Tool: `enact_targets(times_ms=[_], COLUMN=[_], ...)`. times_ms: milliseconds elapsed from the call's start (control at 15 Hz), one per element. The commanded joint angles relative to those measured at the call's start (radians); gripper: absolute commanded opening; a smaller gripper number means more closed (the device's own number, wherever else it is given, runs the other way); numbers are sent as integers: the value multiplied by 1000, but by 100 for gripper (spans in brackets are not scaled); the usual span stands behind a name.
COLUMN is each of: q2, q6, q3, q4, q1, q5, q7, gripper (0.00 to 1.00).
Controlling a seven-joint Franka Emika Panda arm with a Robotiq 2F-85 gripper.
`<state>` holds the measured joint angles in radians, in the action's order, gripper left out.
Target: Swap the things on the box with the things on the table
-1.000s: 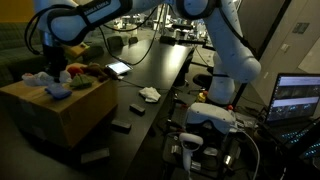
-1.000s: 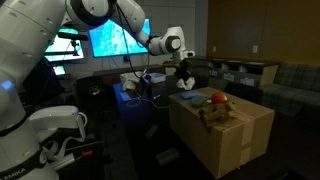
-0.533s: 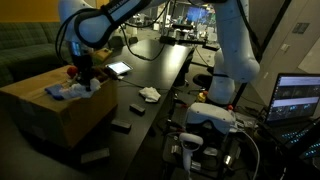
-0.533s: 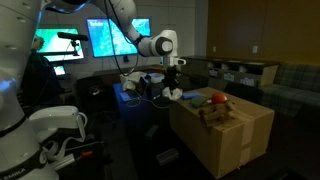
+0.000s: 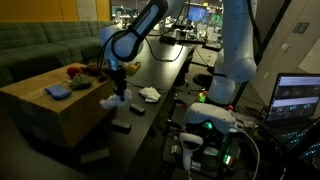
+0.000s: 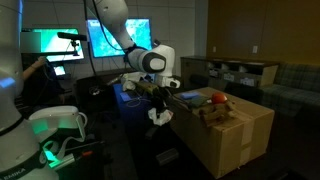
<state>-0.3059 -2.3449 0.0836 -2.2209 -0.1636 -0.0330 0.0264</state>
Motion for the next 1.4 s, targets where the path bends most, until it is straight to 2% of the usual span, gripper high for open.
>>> enact_targets(times_ms=[0, 267, 533, 867, 1333], q2=[-42, -178, -308, -415, -500], q6=[-224, -480, -591, -608, -611], q3=[16, -1, 20, 84, 75], q4=[-107, -119, -72, 17, 125], q1=[28, -5, -27, -20, -68], q5=[-34, -12, -27, -45, -41], q7=[7, 96, 114, 109, 135], gripper=[1, 1, 1, 1, 1])
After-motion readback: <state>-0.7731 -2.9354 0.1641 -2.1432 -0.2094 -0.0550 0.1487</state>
